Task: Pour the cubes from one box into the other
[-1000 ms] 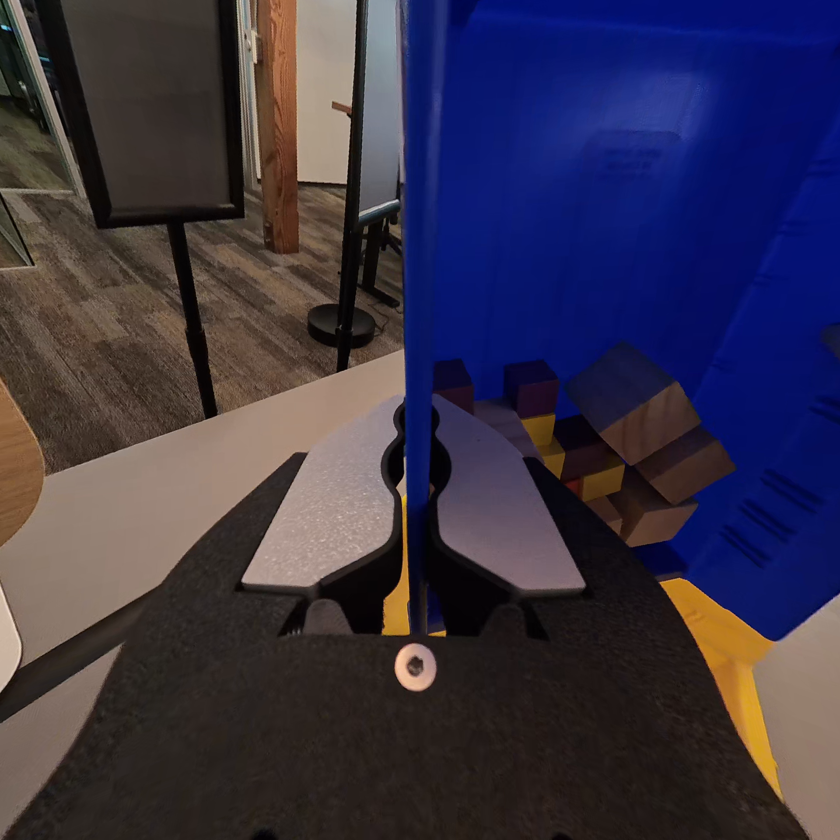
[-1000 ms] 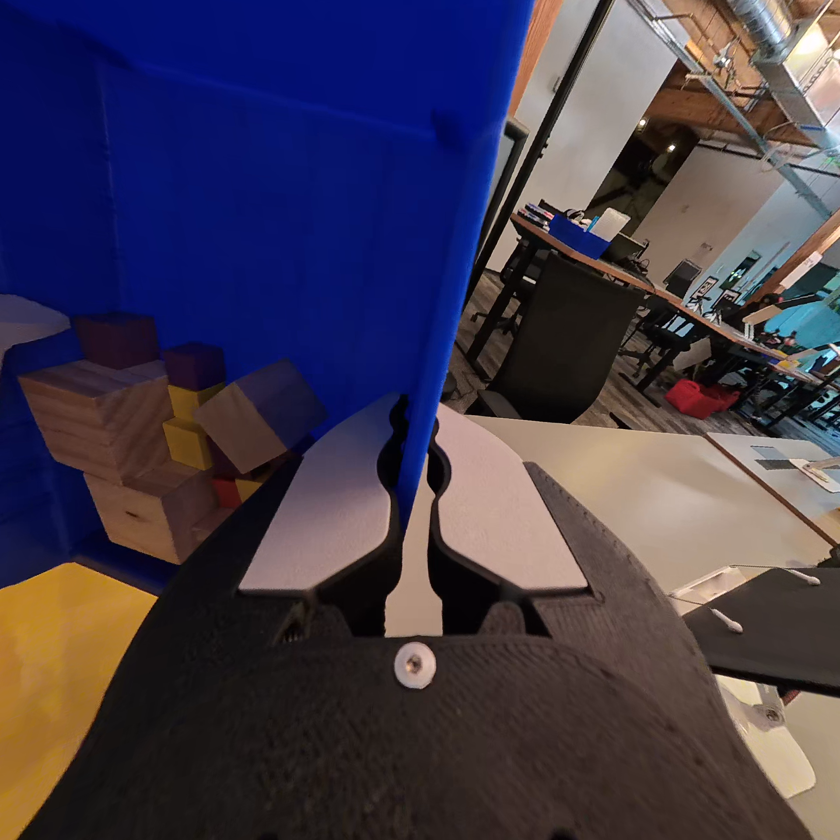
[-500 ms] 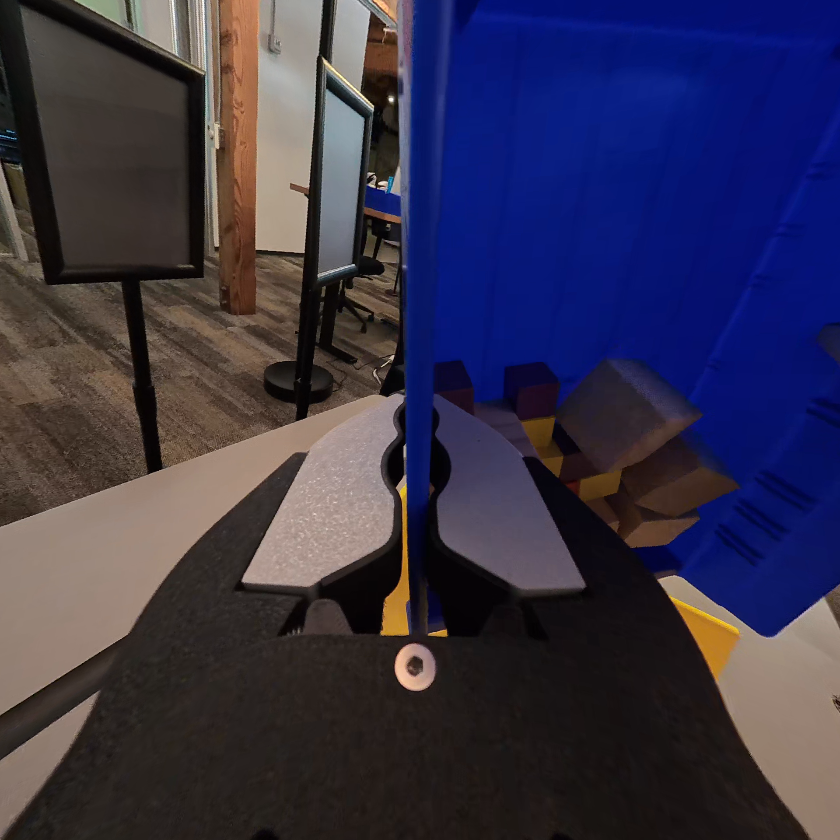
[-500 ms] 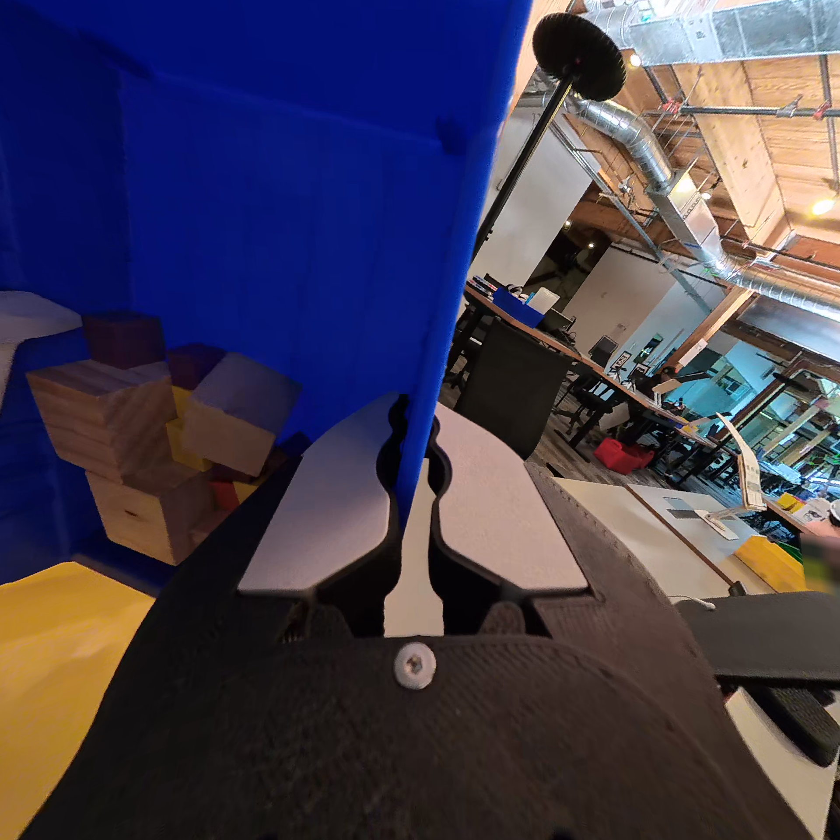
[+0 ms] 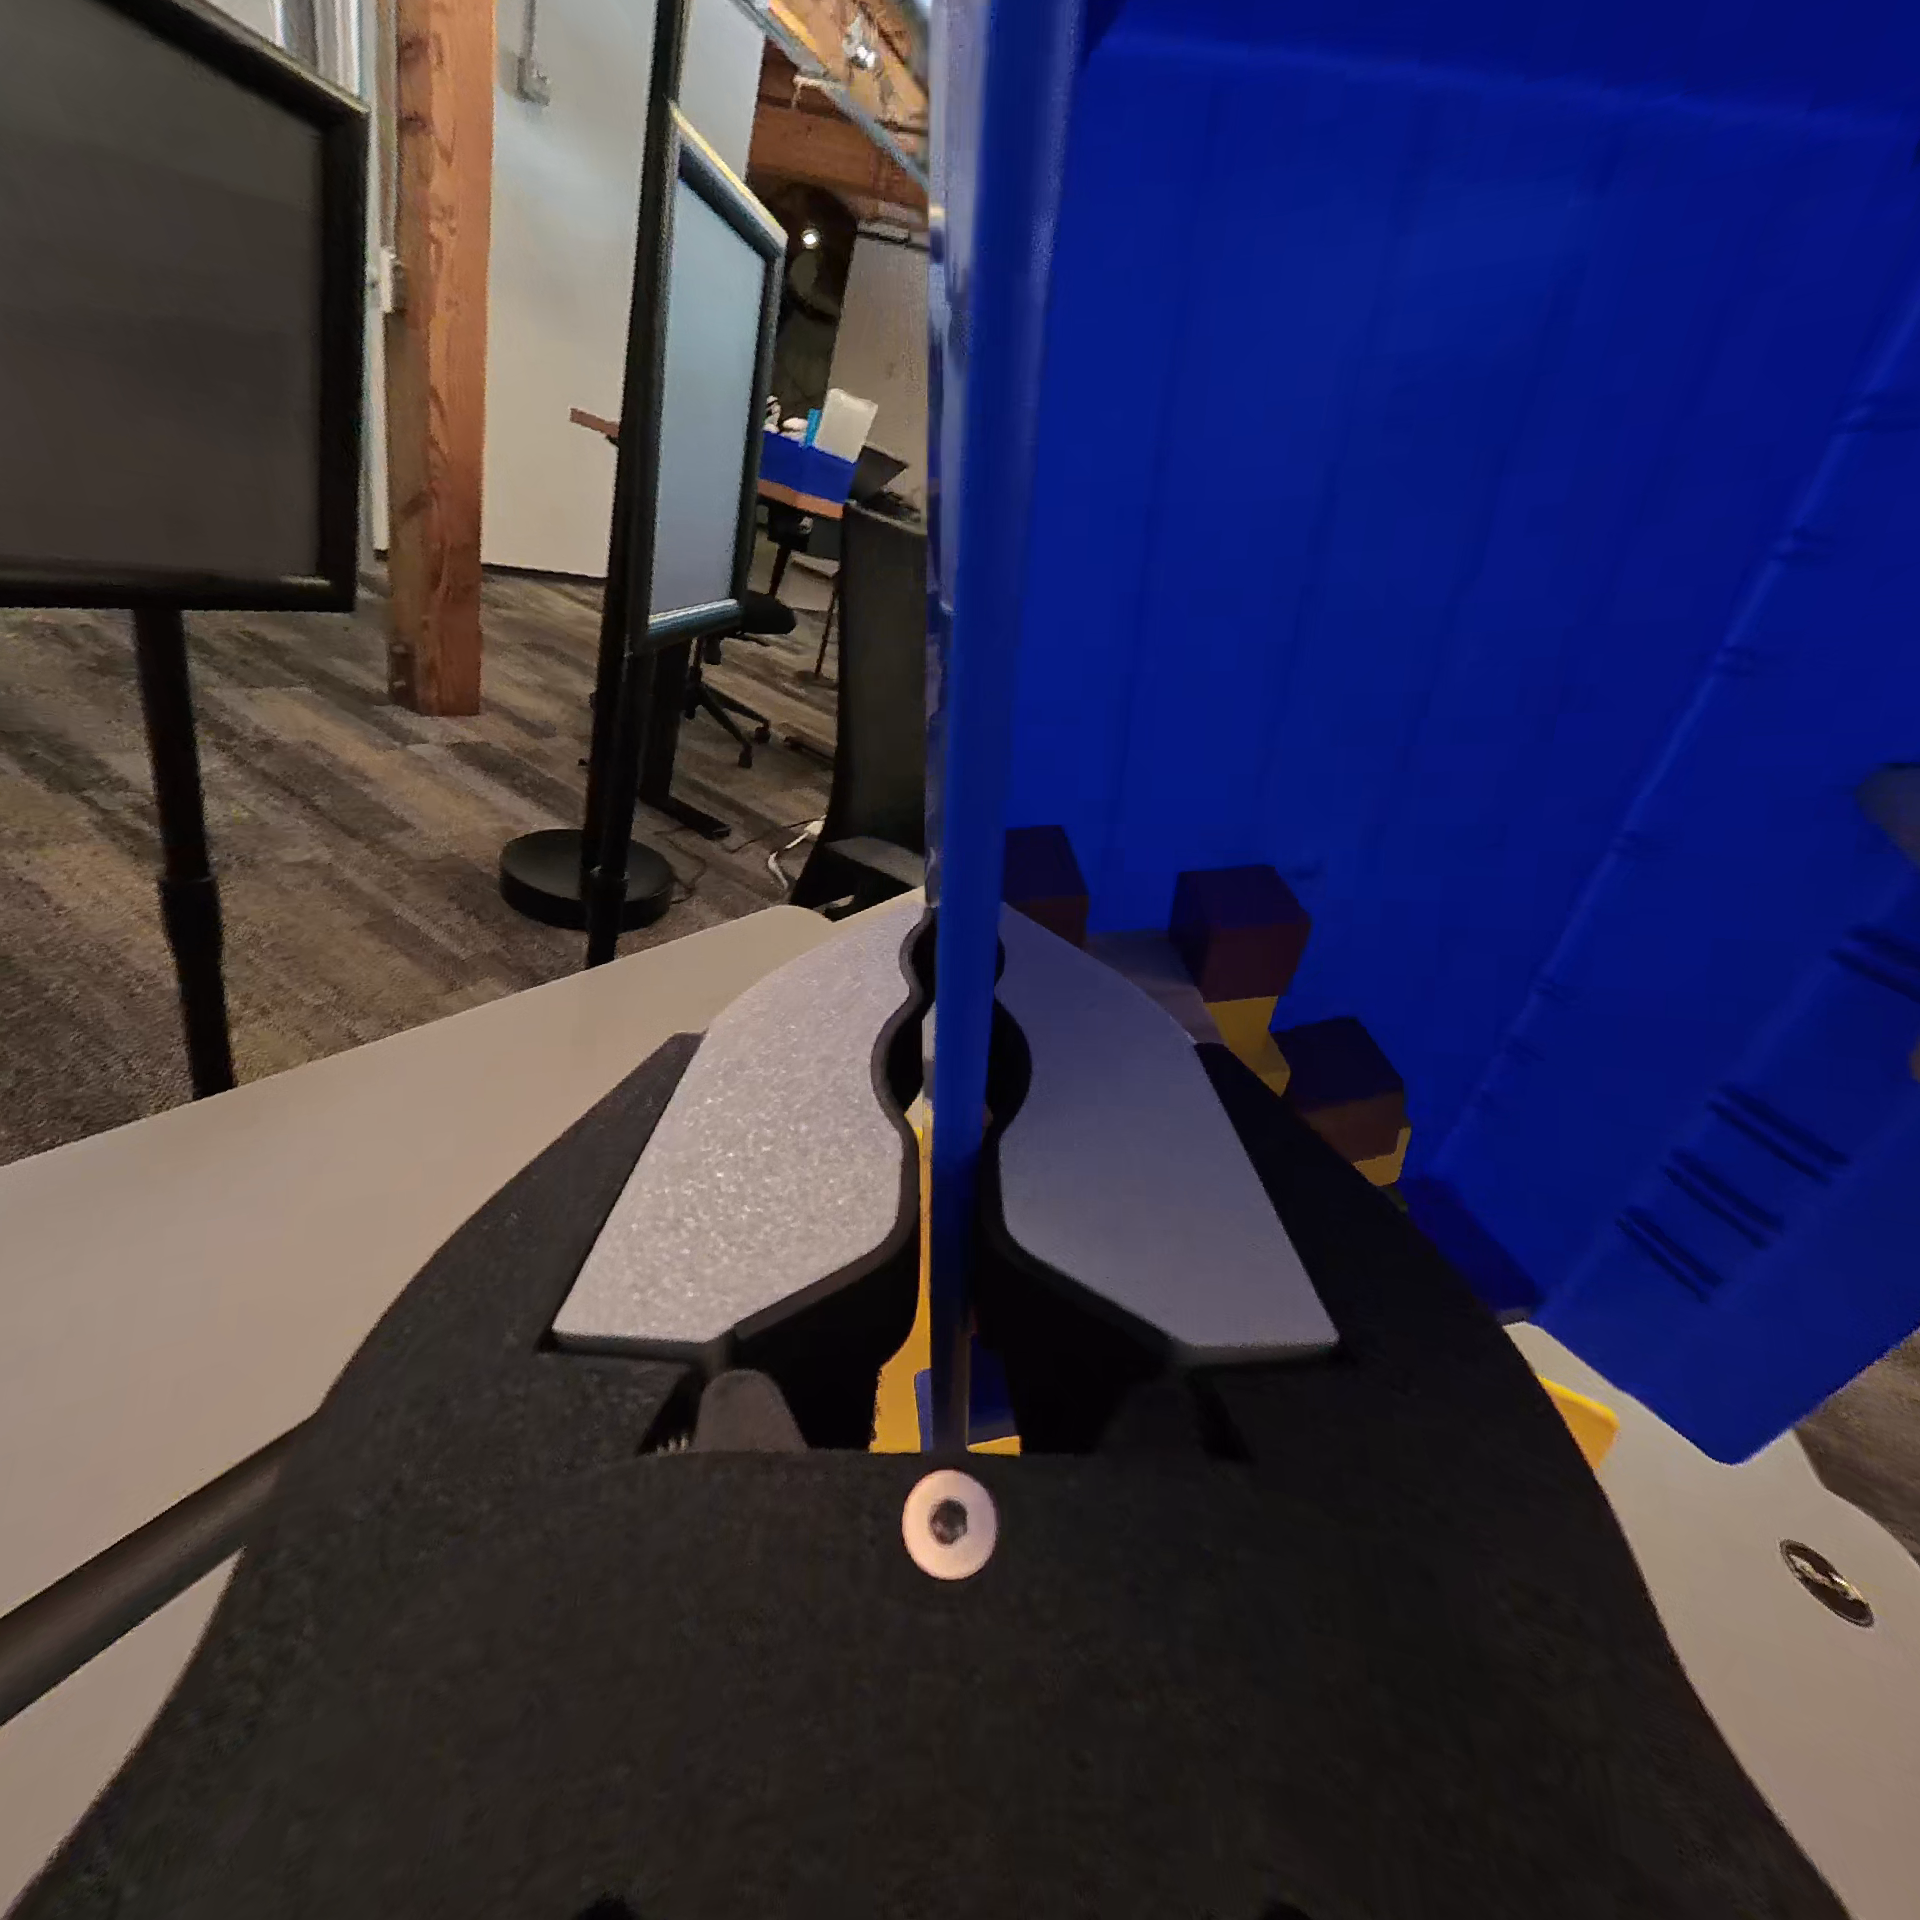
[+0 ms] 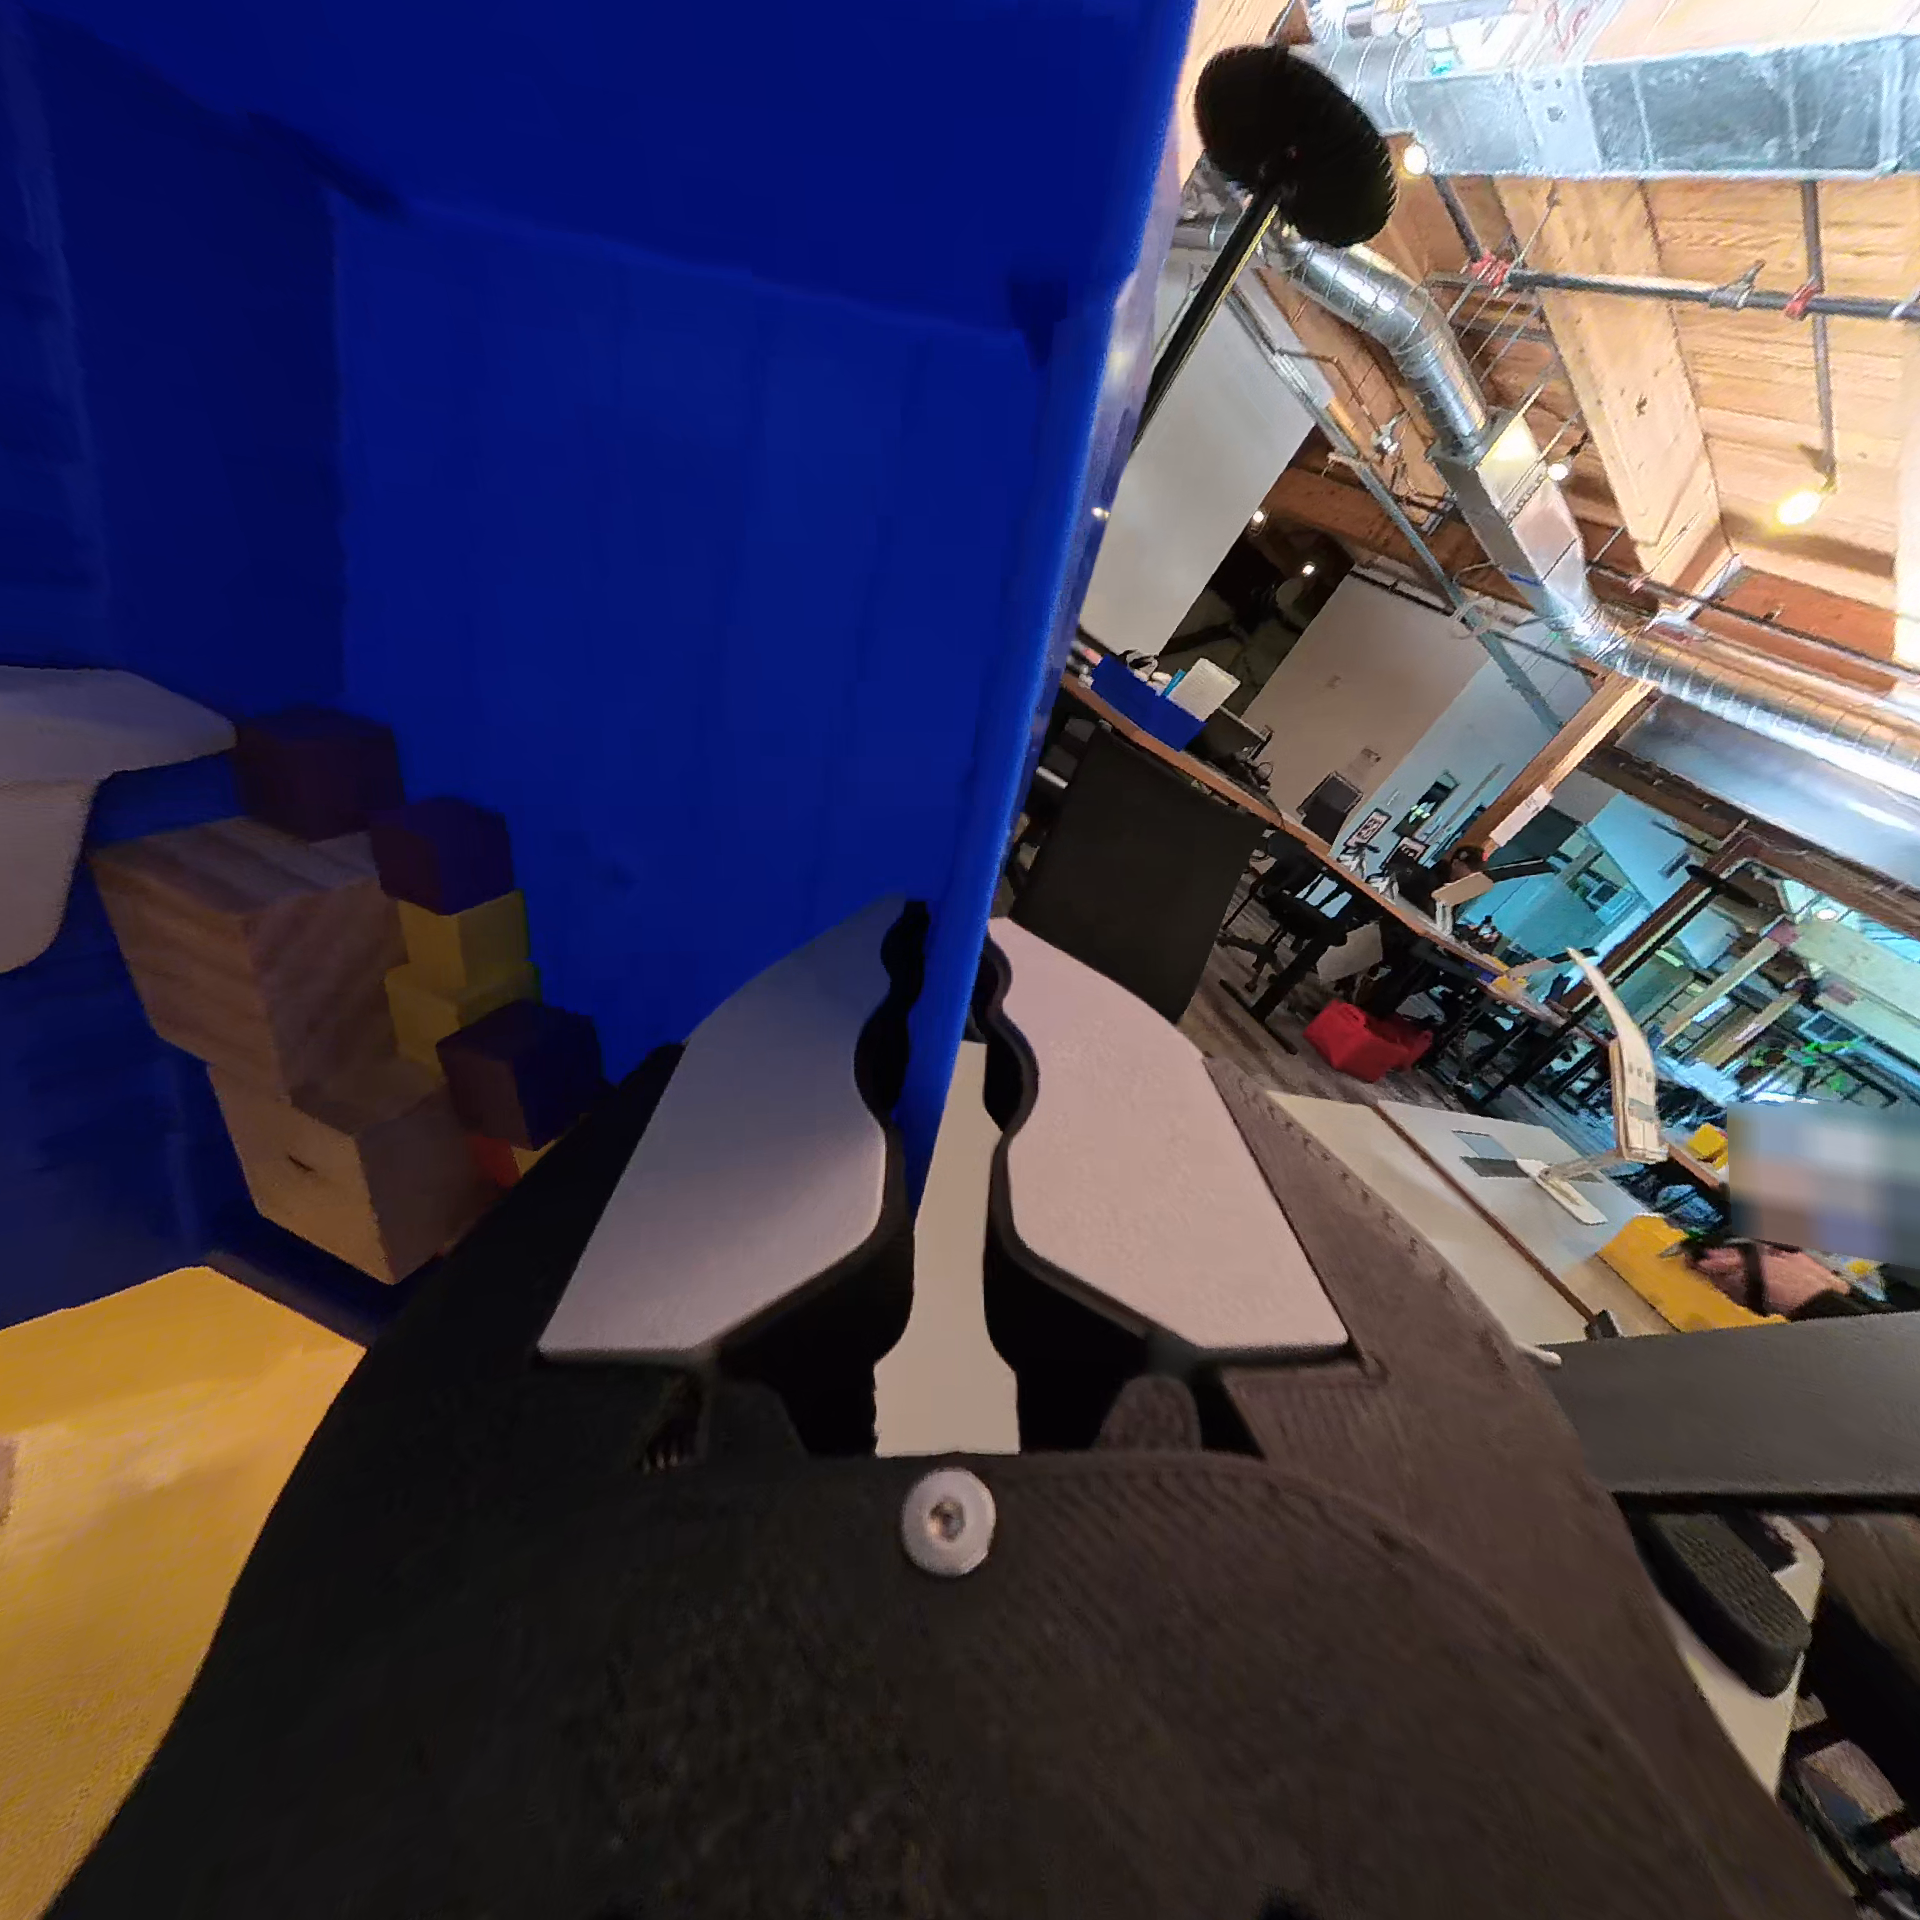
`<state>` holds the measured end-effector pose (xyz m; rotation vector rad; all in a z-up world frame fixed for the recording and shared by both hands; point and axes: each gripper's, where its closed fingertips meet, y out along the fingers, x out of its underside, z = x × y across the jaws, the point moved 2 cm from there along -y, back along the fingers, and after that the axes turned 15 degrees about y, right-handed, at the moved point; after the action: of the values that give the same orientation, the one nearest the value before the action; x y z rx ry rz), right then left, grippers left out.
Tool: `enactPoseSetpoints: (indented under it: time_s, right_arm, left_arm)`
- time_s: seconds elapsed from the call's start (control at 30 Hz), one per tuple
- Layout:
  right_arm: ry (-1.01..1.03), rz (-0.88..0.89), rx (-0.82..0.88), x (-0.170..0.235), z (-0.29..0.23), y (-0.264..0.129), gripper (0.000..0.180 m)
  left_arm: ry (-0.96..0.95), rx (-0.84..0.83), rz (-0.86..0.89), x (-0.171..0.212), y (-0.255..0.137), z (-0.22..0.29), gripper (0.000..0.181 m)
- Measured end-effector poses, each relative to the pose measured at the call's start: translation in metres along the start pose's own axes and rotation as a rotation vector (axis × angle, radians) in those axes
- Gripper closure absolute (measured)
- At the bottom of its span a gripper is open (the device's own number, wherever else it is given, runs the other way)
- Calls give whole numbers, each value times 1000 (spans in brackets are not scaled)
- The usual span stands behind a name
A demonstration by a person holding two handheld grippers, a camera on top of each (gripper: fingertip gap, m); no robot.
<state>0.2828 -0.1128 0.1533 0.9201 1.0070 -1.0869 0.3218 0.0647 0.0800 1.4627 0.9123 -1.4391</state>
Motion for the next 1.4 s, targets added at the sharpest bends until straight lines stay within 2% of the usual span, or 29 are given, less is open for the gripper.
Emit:
enactPoseSetpoints:
  time_s: [0.27,0.37,0.57,0.97,1.3,1.4]
  right_arm:
    - [-49,32,31,-3,-14,-17,168]
    - [-46,8,34,2,-17,-10,168]
    - [-42,40,47,-10,-17,-15,169]
    - [-8,44,56,-1,-11,-16,169]
    - [117,63,58,2,5,-17,170]
    - [163,55,54,4,5,-17,169]
  left_arm:
    - [-44,42,59,0,-6,-3,177]
    - [-56,16,25,4,-8,-9,177]
    - [-41,32,56,-8,-10,-8,177]
    - [11,68,50,-6,-4,-2,176]
    - [64,161,-8,-13,0,12,168]
    - [118,125,-55,-16,2,10,173]
